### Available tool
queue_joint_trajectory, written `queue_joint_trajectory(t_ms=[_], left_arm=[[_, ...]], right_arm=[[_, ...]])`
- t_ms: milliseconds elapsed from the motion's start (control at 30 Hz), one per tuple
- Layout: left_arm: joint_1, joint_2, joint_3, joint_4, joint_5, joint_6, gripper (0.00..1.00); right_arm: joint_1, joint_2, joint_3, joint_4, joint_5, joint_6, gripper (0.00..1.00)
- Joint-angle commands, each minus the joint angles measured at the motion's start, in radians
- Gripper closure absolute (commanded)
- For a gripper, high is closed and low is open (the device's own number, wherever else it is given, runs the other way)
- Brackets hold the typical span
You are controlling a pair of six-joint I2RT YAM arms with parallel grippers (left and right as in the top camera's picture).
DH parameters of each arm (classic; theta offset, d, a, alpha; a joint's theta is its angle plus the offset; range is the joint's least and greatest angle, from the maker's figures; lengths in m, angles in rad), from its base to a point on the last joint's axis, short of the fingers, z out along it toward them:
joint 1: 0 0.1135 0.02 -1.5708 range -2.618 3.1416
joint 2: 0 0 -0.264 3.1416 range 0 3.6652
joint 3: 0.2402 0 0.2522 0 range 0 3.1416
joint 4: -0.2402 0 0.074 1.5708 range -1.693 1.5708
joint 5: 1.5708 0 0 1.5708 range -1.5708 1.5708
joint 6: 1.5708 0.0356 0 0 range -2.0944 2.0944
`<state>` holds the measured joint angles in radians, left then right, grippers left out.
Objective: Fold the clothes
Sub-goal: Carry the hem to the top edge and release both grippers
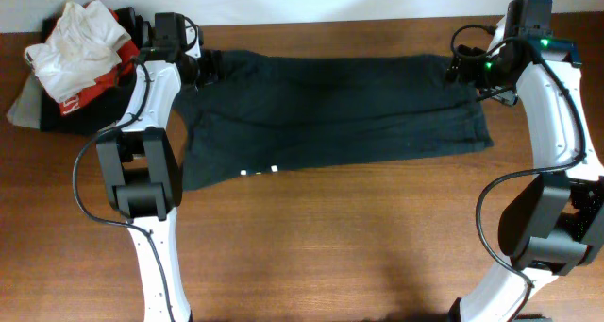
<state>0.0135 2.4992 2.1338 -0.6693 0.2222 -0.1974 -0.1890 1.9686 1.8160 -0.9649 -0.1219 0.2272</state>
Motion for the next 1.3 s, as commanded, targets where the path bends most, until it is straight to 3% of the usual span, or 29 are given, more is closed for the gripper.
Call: queue_joint_trajectory(t_ms=[0,233,433,633,800,1033,1267], left_arm=[[0.003,0.007,0.019,0.007,0.012,0.013,0.22],[0.003,0.008,0.019,0.028,-0.035,0.013,0.48],[0.003,0.008,0.019,0.032,-0.047,0.013,0.88],[0.003,0.008,0.019,0.033,-0.048,0.013,0.99],[0.002,0.008,0.019,0.032,-0.063,0.012,0.99],[0.002,0.008,0.018,0.025,-0.063,0.013,0.99],[0.002,0.008,0.012,0.021,-0.063,0.013,0.99]], right_arm=[[0.006,0.004,0.015,0.003,-0.002,-0.010,0.01],[0.006,0.004,0.015,0.007,-0.001,-0.010,0.01],[0.006,0.004,0.015,0.122,-0.002,-0.011,0.01],[0.007,0.084,0.016,0.306,-0.008,-0.013,0.02],[0.006,0.237,0.016,0.376,-0.025,-0.010,0.01],[-0.001,0.323,0.015,0.406,-0.005,0.020,0.01],[-0.001,0.369,0.015,0.425,-0.005,0.032,0.16]])
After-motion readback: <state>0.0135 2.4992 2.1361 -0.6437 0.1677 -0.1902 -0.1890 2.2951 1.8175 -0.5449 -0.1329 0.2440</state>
